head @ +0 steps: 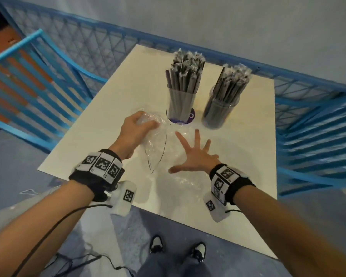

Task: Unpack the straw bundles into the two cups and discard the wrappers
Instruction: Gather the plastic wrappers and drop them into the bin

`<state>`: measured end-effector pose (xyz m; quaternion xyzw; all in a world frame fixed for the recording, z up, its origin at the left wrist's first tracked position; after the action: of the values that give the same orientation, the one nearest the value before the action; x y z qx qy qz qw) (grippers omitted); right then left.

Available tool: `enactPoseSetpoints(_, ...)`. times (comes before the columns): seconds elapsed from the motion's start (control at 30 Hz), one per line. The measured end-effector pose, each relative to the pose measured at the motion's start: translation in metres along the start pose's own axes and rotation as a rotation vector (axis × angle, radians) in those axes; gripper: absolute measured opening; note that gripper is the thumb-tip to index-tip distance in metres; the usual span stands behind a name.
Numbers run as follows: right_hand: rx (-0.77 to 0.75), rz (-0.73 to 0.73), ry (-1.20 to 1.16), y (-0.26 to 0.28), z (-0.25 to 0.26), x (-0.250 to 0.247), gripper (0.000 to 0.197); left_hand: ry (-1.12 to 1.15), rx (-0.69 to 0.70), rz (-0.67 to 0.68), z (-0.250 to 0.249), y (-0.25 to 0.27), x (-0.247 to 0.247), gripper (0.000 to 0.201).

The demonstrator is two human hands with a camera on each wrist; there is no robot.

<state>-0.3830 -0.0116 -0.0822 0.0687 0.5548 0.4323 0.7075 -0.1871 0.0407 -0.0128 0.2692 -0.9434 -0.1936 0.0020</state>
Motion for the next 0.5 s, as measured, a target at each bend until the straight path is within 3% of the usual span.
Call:
enactPoseSetpoints(0.2, 0.077, 0.099, 0.067, -0.036, -0.015, 0.044, 0.136, -0.063, -0.019, 0.097, 0.031, 0.000, 0.003, 0.043)
enactPoseSetpoints(0.27, 0.070, 0.100, 0.089, -0.041, -0.014, 0.044, 0.132, -0.085, -0.020, 0.124, 0.037, -0.004, 0.003, 0.032)
enactPoseSetpoints(0.33, 0.044, 0.047, 0.081, -0.045, -0.011, 0.031, 0.107, -0.104, -0.004, 0.140, 0.037, -0.006, 0.003, 0.024)
enactPoseSetpoints(0.47, -0.065, -0.212, -0.025, -0.041, -0.002, -0.013, 0.014, -0.092, 0.022, 0.171, 0.028, -0.006, 0.009, 0.019)
enactPoseSetpoints(0.5, -0.078, -0.253, -0.028, -0.034, 0.000, -0.021, 0.014, -0.090, 0.026, 0.183, 0.026, -0.006, 0.013, 0.019)
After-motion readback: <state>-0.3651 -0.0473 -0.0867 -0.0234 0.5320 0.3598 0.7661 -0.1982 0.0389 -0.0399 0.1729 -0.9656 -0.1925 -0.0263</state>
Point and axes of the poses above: each hand's wrist, its own y-axis away from the middle knuckle, its own x-axis out of the palm, z = x × y, the point moved 10 cm from there along -y, towards the middle knuckle, and after that the axes turned 1 degree about -x, right-handed, at the moved point
